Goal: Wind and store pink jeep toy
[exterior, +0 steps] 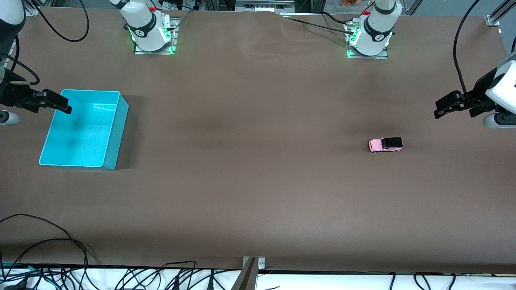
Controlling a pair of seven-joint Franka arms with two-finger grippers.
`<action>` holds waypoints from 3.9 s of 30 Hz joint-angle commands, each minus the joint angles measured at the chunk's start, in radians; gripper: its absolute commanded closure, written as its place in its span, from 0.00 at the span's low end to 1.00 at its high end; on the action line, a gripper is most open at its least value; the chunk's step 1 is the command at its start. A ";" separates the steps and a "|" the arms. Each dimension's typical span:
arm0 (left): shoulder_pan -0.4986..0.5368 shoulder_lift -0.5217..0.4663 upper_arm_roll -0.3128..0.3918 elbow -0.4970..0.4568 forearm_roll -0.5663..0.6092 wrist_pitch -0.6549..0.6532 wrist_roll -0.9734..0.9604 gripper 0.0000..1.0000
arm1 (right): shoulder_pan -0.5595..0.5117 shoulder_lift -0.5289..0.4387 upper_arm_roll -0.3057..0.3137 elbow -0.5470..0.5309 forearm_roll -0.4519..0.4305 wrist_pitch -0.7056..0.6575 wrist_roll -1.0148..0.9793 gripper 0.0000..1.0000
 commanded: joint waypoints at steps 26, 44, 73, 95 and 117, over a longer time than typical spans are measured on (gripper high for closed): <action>-0.001 -0.008 -0.001 -0.008 -0.005 -0.002 0.021 0.00 | -0.006 0.002 -0.002 0.024 0.022 -0.032 -0.020 0.00; -0.001 -0.008 -0.001 -0.008 -0.005 -0.002 0.021 0.00 | -0.006 0.002 -0.003 0.024 0.022 -0.033 -0.020 0.00; 0.000 -0.006 0.000 -0.009 -0.005 -0.002 0.020 0.00 | -0.006 -0.001 -0.069 0.039 0.023 -0.111 -0.007 0.00; 0.003 0.000 -0.003 -0.003 -0.002 0.018 0.011 0.00 | -0.006 -0.001 -0.129 0.070 0.025 -0.237 -0.004 0.00; -0.004 0.019 -0.015 -0.005 -0.002 0.074 0.012 0.00 | -0.006 -0.007 -0.190 0.091 0.039 -0.300 -0.007 0.00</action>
